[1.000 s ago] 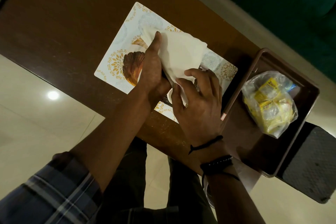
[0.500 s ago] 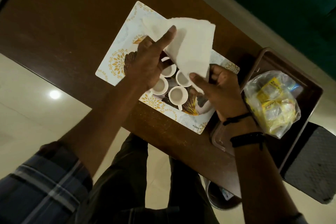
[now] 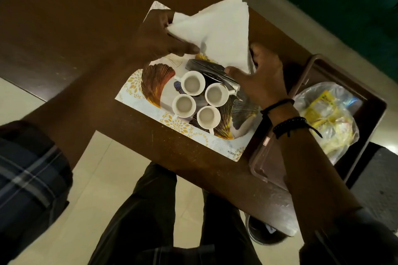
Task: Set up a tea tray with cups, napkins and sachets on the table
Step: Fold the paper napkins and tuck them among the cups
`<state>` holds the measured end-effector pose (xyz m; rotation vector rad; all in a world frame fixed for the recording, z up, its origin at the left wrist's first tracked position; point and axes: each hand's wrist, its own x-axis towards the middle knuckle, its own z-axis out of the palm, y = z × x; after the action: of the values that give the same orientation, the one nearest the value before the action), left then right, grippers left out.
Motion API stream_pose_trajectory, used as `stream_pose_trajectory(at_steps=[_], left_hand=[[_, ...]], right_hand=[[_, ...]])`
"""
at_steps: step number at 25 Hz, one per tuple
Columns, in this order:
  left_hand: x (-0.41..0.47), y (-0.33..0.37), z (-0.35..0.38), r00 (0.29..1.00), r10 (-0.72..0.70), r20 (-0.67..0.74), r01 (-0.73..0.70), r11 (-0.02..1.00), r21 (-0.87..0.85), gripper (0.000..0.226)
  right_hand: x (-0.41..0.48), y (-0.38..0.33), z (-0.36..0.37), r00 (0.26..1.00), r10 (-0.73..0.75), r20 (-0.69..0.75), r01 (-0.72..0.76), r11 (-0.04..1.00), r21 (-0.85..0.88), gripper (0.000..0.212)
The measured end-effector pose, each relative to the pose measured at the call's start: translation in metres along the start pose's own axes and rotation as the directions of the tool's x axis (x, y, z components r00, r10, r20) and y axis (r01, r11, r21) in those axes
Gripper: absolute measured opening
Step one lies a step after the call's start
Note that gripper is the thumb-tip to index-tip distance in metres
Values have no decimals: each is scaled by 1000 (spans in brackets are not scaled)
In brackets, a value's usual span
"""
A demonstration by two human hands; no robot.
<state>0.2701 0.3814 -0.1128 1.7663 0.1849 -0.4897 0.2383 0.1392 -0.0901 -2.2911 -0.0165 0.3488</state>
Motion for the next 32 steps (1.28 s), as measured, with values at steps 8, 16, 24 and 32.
stream_pose_trajectory(at_steps=[8,16,24,32], left_hand=[[20,-19,16,990,38,134,-63,980,188,53],[27,-38,29,945,209,250,-304,842,445,29],[26,-48,38,938,193,289,-326,776,540,23],[19,-42,36,945,226,238,-317,817,482,24]], right_hand=[[9,32,17,1000,1,10,0,997,-73,20],[0,52,32,1000,-9,8,10,988,-153,18],[-8,68,37,999,48,13,-43,965,-260,24],[-11,68,35,1000,22,19,-18,981,-193,26]])
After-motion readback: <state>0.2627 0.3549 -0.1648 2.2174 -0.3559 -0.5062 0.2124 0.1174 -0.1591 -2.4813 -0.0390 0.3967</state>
